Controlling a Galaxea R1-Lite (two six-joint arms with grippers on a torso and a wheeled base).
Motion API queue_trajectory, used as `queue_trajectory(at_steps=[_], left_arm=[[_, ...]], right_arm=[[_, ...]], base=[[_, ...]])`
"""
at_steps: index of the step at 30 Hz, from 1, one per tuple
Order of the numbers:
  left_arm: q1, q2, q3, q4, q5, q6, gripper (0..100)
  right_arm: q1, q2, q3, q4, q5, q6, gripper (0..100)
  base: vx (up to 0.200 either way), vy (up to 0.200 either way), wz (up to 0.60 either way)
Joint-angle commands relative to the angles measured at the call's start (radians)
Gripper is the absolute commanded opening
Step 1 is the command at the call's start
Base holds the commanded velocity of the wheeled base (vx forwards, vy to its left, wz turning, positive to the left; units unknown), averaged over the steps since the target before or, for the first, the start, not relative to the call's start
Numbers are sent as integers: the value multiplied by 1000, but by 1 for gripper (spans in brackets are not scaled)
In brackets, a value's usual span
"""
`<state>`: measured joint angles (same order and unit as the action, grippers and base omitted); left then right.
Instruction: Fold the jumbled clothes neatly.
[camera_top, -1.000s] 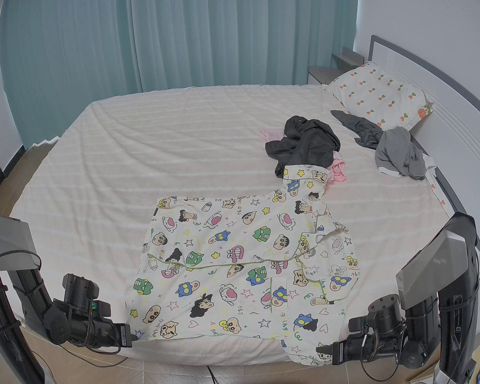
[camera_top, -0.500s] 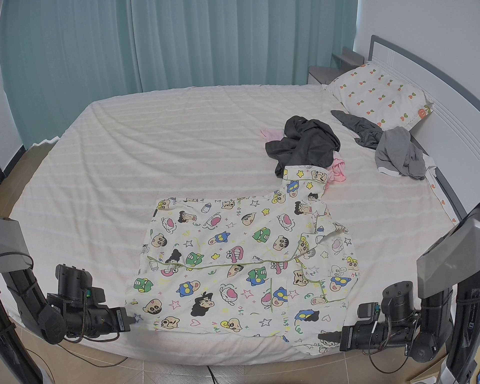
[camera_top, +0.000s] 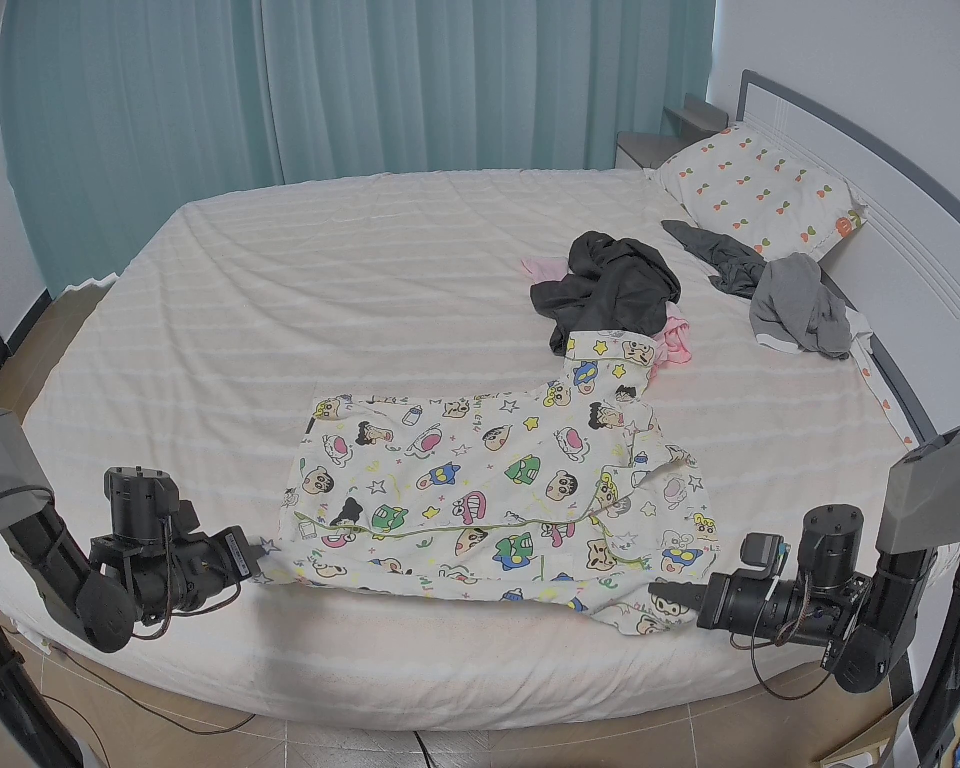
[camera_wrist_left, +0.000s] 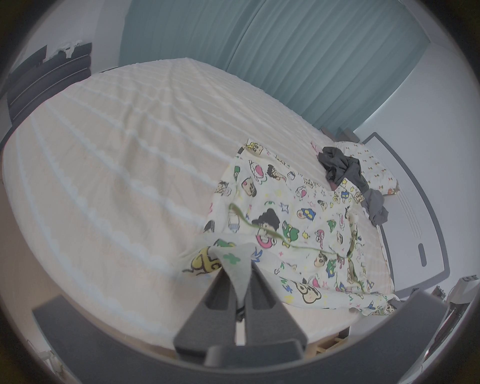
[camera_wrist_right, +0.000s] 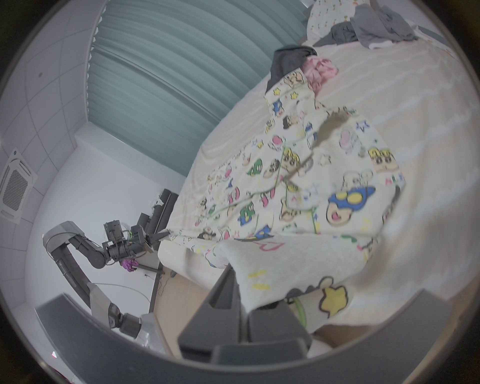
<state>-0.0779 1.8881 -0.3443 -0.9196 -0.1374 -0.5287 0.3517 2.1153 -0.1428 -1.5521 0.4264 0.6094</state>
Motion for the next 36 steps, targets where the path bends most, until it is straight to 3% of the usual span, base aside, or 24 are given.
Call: queue_trajectory(at_steps=[1,17,32,33,34,36], left_arm=[[-5,55,-75,-1,10,-11,0],[-56,243,-335,7,90,-66,0],[-62,356,-467,28,127,-70,0],[-62,356,-476,30,127,-77,0],[-65,356,-483,30,127,-96,100],[-69,356,-496,28,130,-129,100]], right_arm=[[-34,18,-75,-14,5,0,0],[-97,176,-279,-14,5,0,0],[-135,259,-397,1,2,-2,0],[-135,259,-400,7,2,-2,100],[-135,259,-403,9,2,-2,100],[-135,258,-403,7,2,-2,100]], base=[[0,0,0],[0,0,0],[0,0,0],[0,0,0],[0,0,0],[0,0,0]])
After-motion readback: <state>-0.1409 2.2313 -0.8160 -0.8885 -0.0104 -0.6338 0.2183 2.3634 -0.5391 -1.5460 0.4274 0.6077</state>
